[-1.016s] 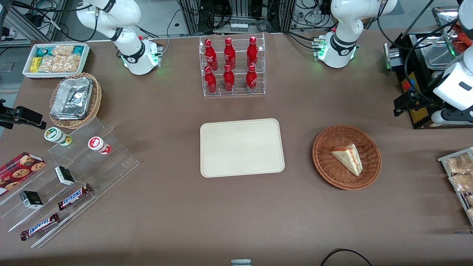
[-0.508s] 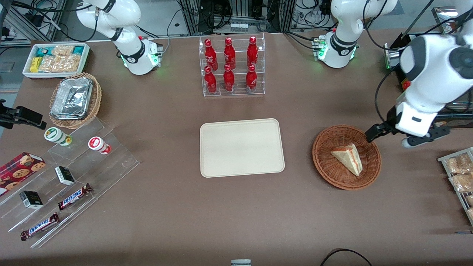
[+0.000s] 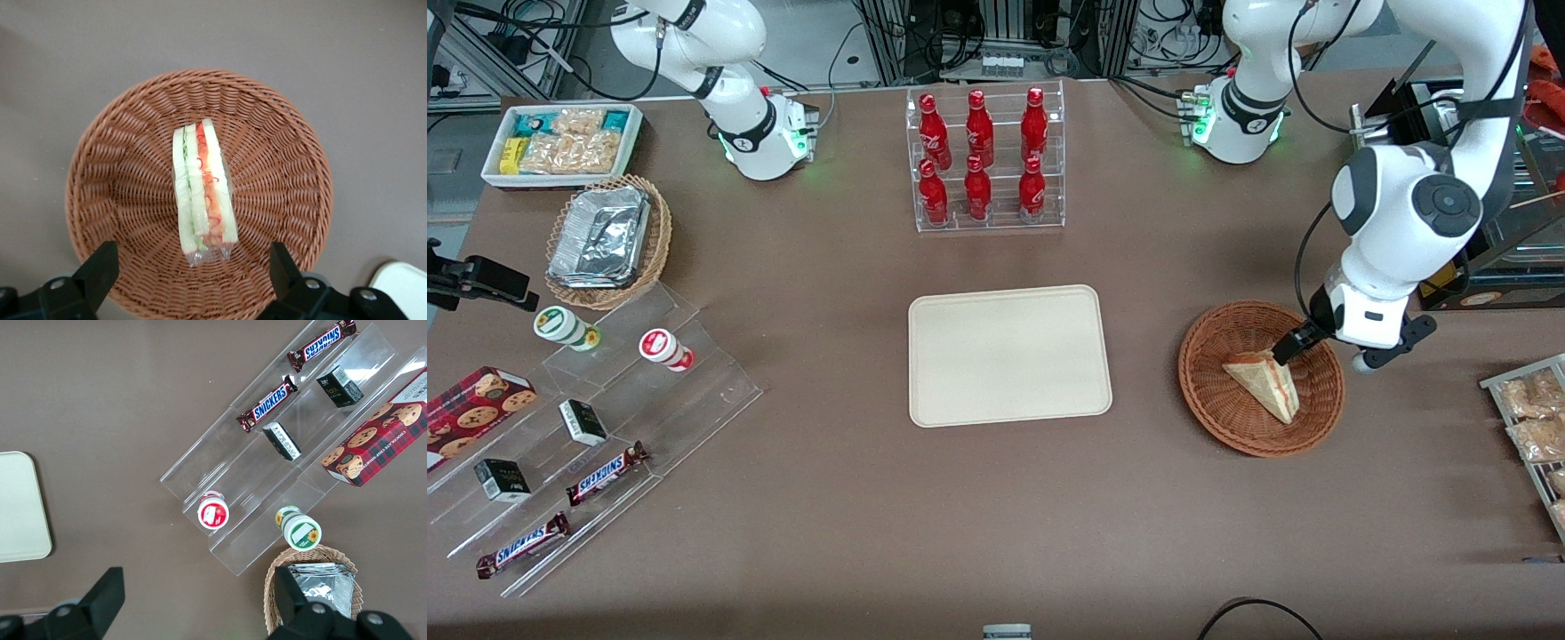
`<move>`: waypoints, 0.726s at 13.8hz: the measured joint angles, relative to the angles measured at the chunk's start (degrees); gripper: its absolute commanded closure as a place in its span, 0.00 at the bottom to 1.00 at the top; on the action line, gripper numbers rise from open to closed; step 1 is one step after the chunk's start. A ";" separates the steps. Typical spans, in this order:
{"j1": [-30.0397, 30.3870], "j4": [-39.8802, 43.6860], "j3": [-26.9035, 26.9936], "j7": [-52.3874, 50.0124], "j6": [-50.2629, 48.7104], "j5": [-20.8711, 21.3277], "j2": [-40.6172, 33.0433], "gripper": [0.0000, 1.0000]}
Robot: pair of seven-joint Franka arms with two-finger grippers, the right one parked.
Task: Place sandwich from basket to tray
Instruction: 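Lower the open left gripper around the triangular sandwich in the basket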
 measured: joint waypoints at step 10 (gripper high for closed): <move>-0.03 -0.21 -1.25 -4.10 3.55 0.00 6.86 0.00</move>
